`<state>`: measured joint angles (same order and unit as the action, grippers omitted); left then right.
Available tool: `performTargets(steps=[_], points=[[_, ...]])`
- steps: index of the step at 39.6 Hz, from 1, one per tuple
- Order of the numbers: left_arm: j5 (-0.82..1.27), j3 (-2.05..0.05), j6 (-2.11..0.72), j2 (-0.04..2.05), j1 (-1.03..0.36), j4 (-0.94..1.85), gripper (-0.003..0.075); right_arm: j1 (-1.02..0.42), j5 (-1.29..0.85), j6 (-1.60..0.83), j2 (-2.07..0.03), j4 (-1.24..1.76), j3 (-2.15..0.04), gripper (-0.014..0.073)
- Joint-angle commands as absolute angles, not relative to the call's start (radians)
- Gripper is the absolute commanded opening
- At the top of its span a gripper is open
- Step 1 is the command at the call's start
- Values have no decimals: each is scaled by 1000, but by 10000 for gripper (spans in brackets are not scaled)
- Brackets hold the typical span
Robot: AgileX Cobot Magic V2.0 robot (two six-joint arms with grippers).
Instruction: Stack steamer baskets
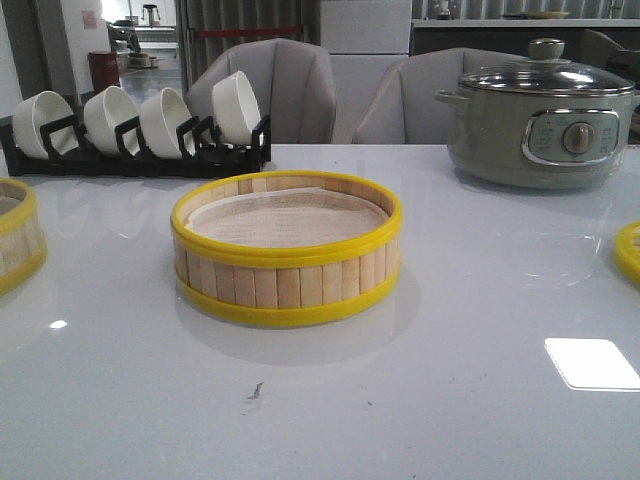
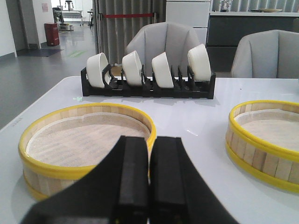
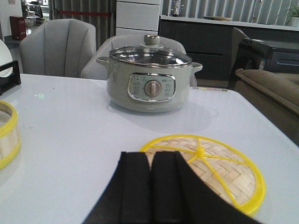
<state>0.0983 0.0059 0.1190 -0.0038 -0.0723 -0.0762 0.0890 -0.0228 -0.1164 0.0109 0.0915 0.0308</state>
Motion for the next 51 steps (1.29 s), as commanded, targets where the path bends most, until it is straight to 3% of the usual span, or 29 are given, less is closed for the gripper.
performTargets(steps=[1,28,36,44,51], points=[[22,7,128,-17,-71,-67,86,96,67,-124,23,93,16,55],[24,7,128,-17,-71,-72,86,96,67,-124,23,93,16,55],[24,-8,128,-5,-76,57,86,96,67,-124,23,93,16,55],[38,-199,128,222,-79,41,86,96,67,-124,23,93,16,55],[175,-525,124,537,-93,-51,86,96,67,-124,23,93,16,55]])
